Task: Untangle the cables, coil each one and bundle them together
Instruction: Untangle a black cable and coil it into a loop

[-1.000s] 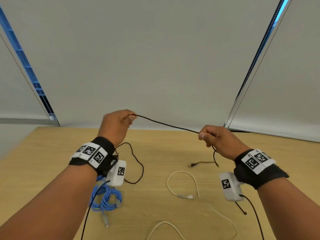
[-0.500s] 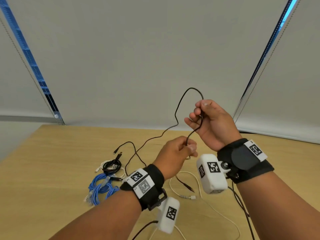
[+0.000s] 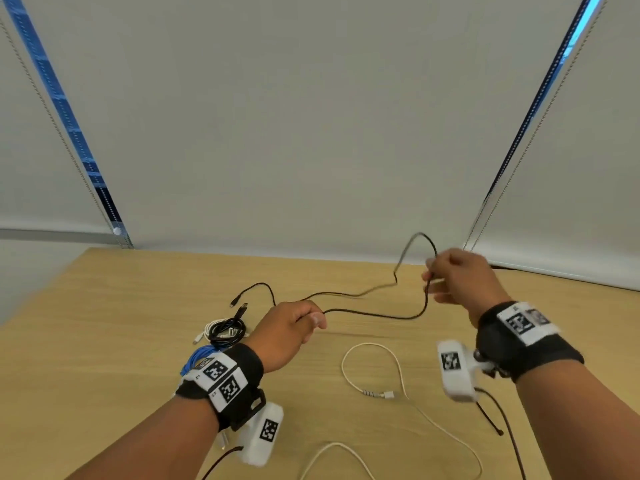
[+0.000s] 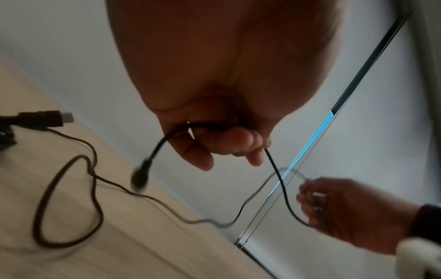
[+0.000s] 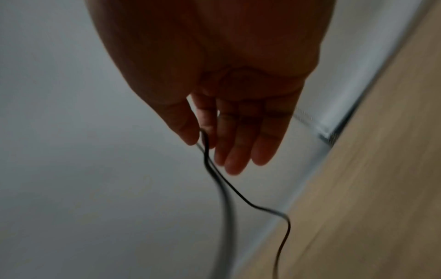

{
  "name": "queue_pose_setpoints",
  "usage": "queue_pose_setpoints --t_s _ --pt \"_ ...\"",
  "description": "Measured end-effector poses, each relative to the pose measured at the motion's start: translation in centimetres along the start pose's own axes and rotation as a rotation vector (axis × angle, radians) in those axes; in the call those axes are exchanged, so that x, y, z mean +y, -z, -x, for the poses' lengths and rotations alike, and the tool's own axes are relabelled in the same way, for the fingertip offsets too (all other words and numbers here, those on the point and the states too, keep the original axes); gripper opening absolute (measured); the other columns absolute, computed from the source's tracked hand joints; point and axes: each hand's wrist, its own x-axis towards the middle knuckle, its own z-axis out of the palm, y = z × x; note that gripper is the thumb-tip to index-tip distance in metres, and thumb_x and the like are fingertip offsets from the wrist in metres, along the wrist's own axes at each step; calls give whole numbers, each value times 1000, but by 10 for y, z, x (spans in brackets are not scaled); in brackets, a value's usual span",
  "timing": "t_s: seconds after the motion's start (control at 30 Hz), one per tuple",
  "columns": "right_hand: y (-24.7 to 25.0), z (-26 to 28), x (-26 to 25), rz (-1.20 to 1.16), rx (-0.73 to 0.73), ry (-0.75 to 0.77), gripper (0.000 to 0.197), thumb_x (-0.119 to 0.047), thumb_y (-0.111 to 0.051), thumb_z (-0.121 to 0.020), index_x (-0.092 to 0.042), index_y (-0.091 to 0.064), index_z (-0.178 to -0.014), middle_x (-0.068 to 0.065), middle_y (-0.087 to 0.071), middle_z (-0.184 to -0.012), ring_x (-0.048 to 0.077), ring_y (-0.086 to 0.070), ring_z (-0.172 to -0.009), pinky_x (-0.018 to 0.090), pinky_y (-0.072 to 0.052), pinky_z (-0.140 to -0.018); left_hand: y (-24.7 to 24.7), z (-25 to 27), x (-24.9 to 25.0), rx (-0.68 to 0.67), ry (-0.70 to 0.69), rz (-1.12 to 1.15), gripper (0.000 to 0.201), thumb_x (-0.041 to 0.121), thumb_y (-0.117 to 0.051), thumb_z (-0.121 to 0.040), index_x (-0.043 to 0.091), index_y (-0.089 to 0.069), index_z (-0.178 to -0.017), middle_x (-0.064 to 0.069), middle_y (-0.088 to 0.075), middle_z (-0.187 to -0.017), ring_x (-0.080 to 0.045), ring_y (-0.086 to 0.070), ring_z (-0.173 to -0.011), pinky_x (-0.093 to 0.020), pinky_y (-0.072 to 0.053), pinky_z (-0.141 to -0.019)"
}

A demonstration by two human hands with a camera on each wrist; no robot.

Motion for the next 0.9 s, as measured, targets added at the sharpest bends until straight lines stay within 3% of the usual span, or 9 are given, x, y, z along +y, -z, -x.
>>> queue_pose_setpoints --t_s 0.07,0.17,0.27,0.37,0.47,0.57,0.73,0.83,0.9 --pt "-7 4 13 310 111 40 25 -39 -66 -93 -16 -57 -92 6 -68 -90 25 -68 -82 43 -56 -71 -1 3 6 -21 -38 -51 28 23 -48 -104 27 -70 -87 23 -54 -53 1 -44 -45 -11 -34 -47" --pt "-17 9 12 465 163 198 32 -44 -70 -88 -21 -52 -99 2 -58 -100 21 -59 -87 34 -43 -67 -3 3 12 -30 -50 -88 27 27 -50 -103 28 -70 -85 20 -52 -49 -4 -40 -46 -17 -34 -47" --pt "-24 15 4 536 185 319 48 -43 -74 -86 -23 -49 -122 5 -46 -125 25 -56 -109 40 -51 -87 -6 0 16 -46 -63 -144 26 28 -50 -103 27 -69 -84 23 -53 -49 -2 -39 -43 -16 -30 -47" --pt "-29 21 -3 591 235 411 71 -42 -74 -86 -23 -39 -144 10 -40 -138 31 -45 -127 43 -45 -99 -5 -2 19 -23 -51 -194 27 29 -51 -102 29 -69 -82 24 -58 -54 -2 -46 -46 -18 -34 -49" --pt "-31 28 -8 593 253 452 78 -41 -71 -89 -21 -31 -153 11 -37 -142 30 -39 -130 40 -40 -102 1 -3 19 -2 -20 -268 28 29 -50 -102 26 -71 -84 15 -69 -79 -13 -62 -69 -26 -46 -65" --pt "-40 38 -12 500 122 516 58 -40 -64 -94 -25 -43 -147 4 -44 -139 20 -47 -126 33 -39 -102 2 -1 22 -17 -38 -274 27 29 -51 -102 26 -71 -83 9 -70 -81 -14 -58 -66 -28 -45 -66" --pt "-75 60 1 462 -426 496 32 -45 -55 -99 -32 -62 -127 -11 -68 -109 2 -61 -97 27 -49 -87 0 -1 32 19 -81 -117 26 28 -56 -100 28 -70 -78 22 -58 -56 -1 -46 -48 -15 -39 -50" --pt "-79 60 11 349 -458 424 15 -36 -56 -100 -30 -68 -94 -9 -67 -81 2 -58 -71 34 -52 -70 7 1 30 17 -32 24 20 28 -63 -98 23 -74 -82 11 -65 -60 -3 -59 -54 -17 -50 -58" --pt "-71 54 14 276 -381 388 17 -34 -57 -100 -30 -69 -89 -11 -68 -82 4 -60 -75 37 -55 -73 11 5 24 -27 -5 69 15 24 -66 -96 18 -75 -86 4 -69 -65 -9 -65 -62 -23 -54 -70"
